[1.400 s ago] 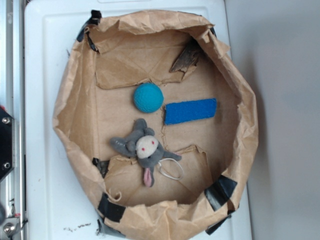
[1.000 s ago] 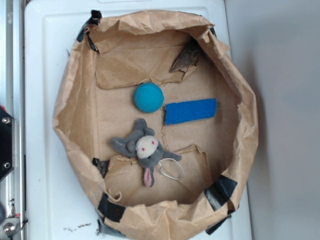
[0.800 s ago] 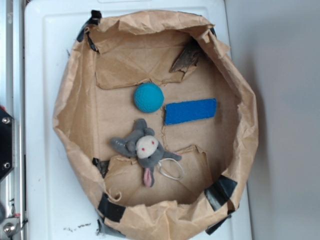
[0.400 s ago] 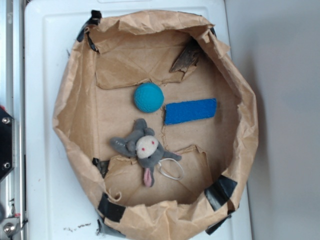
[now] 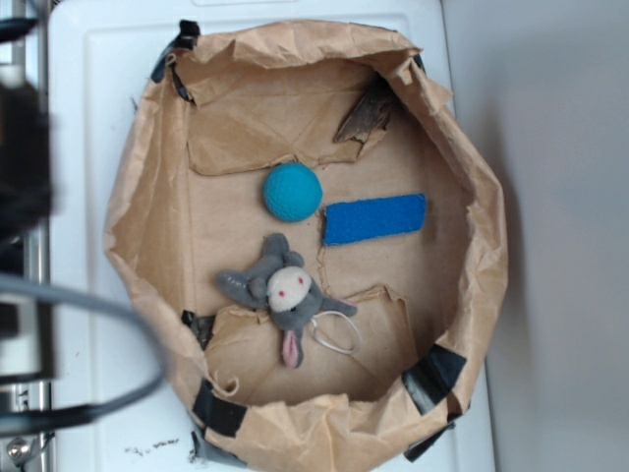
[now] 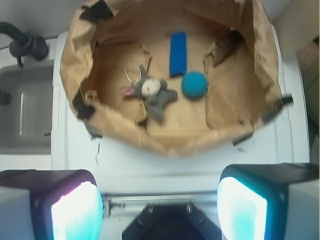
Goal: Grab the wood chip.
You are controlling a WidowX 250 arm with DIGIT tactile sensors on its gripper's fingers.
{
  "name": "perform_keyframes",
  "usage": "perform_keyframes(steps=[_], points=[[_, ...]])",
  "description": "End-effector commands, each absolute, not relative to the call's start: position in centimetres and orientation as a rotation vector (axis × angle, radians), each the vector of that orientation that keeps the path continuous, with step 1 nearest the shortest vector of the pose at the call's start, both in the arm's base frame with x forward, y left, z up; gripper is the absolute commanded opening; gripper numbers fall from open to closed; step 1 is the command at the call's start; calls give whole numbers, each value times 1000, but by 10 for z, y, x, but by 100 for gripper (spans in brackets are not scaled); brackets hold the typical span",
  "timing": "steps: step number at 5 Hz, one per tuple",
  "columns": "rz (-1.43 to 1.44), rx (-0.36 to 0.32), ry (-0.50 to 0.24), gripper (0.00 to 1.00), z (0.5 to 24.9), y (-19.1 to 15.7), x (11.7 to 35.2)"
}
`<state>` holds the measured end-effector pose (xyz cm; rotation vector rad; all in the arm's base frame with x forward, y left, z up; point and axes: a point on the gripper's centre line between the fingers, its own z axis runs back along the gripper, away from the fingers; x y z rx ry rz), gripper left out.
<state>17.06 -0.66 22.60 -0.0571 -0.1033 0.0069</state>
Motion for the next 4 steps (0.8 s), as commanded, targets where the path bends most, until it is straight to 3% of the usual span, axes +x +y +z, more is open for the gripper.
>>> perform_keyframes(steps=[1,4], points=[[20,7,-151,100,211,6,201],[130,54,-97,100,172,0,213]])
